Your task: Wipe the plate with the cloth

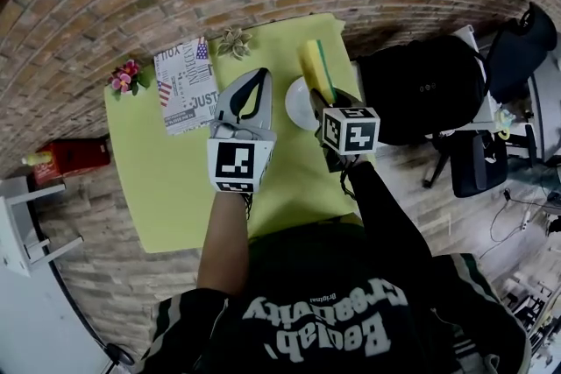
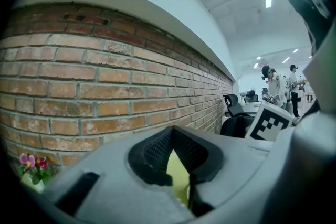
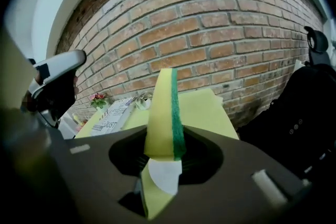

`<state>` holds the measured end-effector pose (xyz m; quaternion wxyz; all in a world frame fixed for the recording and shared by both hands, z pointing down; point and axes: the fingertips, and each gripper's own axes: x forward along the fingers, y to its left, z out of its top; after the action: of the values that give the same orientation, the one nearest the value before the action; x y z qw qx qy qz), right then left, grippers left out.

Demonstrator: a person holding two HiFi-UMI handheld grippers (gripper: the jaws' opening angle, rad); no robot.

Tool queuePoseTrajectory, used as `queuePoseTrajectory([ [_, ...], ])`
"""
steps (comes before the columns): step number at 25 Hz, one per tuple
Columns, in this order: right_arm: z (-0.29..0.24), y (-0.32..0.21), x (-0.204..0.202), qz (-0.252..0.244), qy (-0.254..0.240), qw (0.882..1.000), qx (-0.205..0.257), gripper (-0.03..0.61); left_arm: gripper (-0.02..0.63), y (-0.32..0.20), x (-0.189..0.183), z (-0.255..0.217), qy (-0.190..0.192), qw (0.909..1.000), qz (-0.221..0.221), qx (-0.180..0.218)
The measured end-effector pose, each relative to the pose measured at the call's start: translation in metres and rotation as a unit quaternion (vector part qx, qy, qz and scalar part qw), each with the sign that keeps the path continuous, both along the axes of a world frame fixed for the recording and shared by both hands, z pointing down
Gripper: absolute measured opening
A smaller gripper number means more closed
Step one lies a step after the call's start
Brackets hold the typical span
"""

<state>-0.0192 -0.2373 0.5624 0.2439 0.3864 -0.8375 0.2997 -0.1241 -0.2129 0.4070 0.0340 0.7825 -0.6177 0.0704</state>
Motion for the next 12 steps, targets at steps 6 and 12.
queuePoseTrajectory([
  [6,0.027,0.003,-0.003,-0.017,0.029,0.999,-0.036,0.133,0.003,-0.003,-0.005,0.011,0.012,0.9998,-0.009,-0.011],
  [12,0.049,0.02,-0.019,-0.076,0.054,0.992,-0.084,0.133,0.003,-0.004,-0.001,0.018,0.025,0.9994,0.0,-0.024],
])
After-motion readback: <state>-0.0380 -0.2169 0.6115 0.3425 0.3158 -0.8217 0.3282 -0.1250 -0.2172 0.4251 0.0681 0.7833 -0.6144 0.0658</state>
